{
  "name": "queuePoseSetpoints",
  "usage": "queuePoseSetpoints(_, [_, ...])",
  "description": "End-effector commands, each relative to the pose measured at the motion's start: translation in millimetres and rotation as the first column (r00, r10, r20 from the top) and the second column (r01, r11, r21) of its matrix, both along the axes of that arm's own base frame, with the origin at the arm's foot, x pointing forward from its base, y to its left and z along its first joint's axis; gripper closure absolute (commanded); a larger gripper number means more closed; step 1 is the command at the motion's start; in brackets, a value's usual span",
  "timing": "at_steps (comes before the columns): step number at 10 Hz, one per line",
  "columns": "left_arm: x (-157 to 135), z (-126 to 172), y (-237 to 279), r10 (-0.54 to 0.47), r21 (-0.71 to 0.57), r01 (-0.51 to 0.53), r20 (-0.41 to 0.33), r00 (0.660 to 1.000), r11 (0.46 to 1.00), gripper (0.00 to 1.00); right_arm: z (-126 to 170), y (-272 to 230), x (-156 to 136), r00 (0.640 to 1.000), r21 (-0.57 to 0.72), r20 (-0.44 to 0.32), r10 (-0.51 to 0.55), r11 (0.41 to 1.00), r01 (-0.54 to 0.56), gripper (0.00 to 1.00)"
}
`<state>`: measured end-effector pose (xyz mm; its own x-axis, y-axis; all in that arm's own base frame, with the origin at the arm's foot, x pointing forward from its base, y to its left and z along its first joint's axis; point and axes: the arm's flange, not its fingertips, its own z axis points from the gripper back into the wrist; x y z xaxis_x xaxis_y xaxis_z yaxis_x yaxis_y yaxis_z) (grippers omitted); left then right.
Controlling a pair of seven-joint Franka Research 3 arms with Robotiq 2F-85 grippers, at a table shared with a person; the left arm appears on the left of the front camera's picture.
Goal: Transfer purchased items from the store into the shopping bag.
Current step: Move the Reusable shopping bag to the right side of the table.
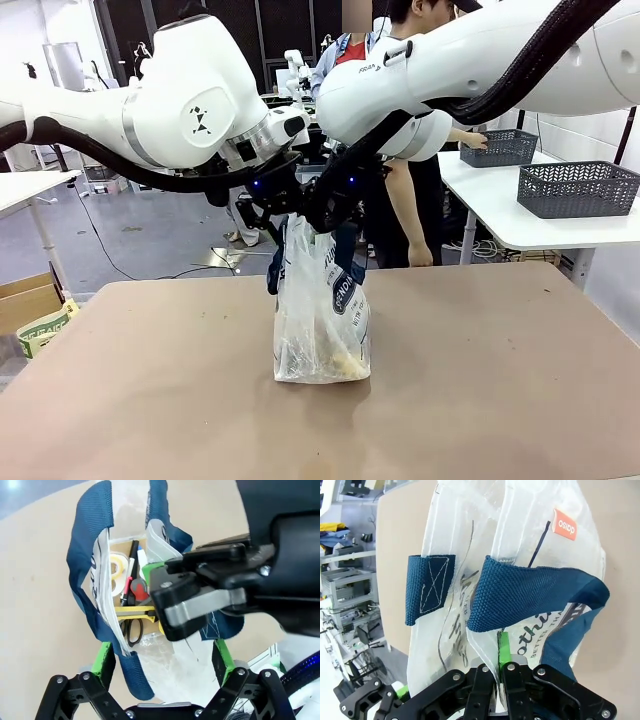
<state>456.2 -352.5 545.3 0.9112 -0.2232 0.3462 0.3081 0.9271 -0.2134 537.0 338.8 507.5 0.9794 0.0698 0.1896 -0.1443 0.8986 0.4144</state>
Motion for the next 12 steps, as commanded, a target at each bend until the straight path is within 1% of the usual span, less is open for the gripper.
queuePoseSetpoints(1, [-13.1,0.3,6.0,-0.037,-0.018,0.038,0.021,0.999,0.999,0.00,2.1,4.6,7.8,1.000,-0.003,-0.011,-0.021,1.000,0.021,1.00])
queuePoseSetpoints(7, [-19.8,6.4,6.5,-0.053,-0.032,0.054,0.047,0.998,0.998,0.00,2.3,5.4,8.3,1.000,-0.005,-0.011,-0.019,1.000,0.019,1.00])
queuePoseSetpoints(9, [-20.5,8.2,7.5,-0.082,-0.058,0.084,0.045,0.996,0.995,0.00,3.0,5.8,7.8,1.000,-0.004,-0.010,-0.014,1.000,0.014,1.00])
queuePoseSetpoints(10, [-20.8,8.8,8.4,-0.092,-0.071,0.095,0.045,0.995,0.993,0.00,3.4,6.2,7.9,1.000,0.010,-0.011,0.010,1.000,-0.010,1.00])
queuePoseSetpoints(12, [-18.8,7.3,9.1,-0.075,-0.060,0.077,0.041,0.996,0.995,0.00,2.9,6.4,8.3,1.000,0.008,-0.015,0.014,1.000,-0.014,1.00])
